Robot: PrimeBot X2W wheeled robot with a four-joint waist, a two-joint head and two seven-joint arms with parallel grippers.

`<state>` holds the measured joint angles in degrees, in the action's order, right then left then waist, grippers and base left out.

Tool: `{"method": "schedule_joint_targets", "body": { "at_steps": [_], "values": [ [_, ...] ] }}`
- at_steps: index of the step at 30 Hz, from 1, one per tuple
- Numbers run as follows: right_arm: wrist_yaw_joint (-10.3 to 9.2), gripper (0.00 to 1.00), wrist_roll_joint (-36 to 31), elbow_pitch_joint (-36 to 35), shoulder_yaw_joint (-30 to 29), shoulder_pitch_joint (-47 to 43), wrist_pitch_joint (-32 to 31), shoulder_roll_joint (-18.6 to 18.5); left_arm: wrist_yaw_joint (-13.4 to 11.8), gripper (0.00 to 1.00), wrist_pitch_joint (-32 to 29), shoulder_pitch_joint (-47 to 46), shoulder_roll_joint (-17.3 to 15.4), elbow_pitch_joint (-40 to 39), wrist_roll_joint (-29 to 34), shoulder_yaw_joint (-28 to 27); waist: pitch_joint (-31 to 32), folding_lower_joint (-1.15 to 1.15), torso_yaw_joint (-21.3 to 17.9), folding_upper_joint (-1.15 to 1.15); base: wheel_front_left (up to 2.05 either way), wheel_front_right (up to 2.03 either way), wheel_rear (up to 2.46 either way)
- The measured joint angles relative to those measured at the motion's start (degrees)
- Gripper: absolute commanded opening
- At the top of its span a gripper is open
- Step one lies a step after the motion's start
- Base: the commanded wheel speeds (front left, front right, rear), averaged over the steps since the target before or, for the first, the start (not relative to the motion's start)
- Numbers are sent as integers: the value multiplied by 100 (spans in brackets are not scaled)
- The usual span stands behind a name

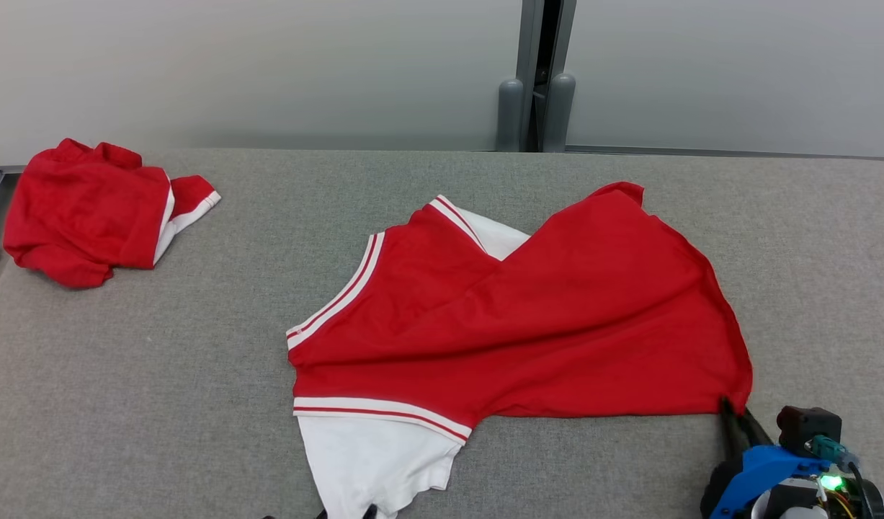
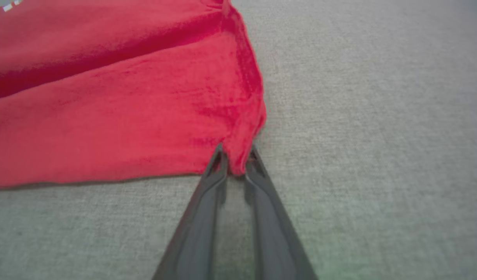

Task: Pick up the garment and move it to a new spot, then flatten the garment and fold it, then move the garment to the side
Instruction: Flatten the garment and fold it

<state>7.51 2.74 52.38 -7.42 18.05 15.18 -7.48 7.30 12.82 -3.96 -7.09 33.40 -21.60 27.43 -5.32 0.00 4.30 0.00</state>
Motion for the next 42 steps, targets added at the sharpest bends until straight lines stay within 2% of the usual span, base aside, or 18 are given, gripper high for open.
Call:
{"method": "schedule_joint_targets", "body": {
  "at_steps": [1,12,20,25,32,36,42],
  "values": [
    [0,0,52,-4,29,13,-1,2,0,0,18,-14,-2,4,0,1,0,0,3,0,0,0,0],
    [-1,0,294,-714,274,-160,-4,-15,-26,0,169,-141,-18,-177,8,-87,56,0,-16,0,0,0,0],
    [-1,0,493,-1436,665,203,-5,-80,-67,0,200,-1137,-179,-533,126,-379,-128,0,-116,0,0,0,0],
    [-1,0,633,-1650,943,1176,-5,-202,-83,0,215,-2297,-358,-622,212,-677,-444,0,-231,0,0,0,0],
    [0,0,846,-1677,1349,3126,-5,-281,-64,0,199,-4362,-682,-465,344,-945,-1175,1,-417,0,0,0,0],
    [-1,0,944,-1471,1408,4234,-5,-296,-59,0,146,-5590,-851,-307,387,-1059,-1661,1,-529,0,0,0,0],
    [-1,0,1146,-732,1407,5872,-21,-316,-25,0,30,-7260,-1018,81,492,-1098,-2335,2,-681,0,0,0,0]
  ]
}}
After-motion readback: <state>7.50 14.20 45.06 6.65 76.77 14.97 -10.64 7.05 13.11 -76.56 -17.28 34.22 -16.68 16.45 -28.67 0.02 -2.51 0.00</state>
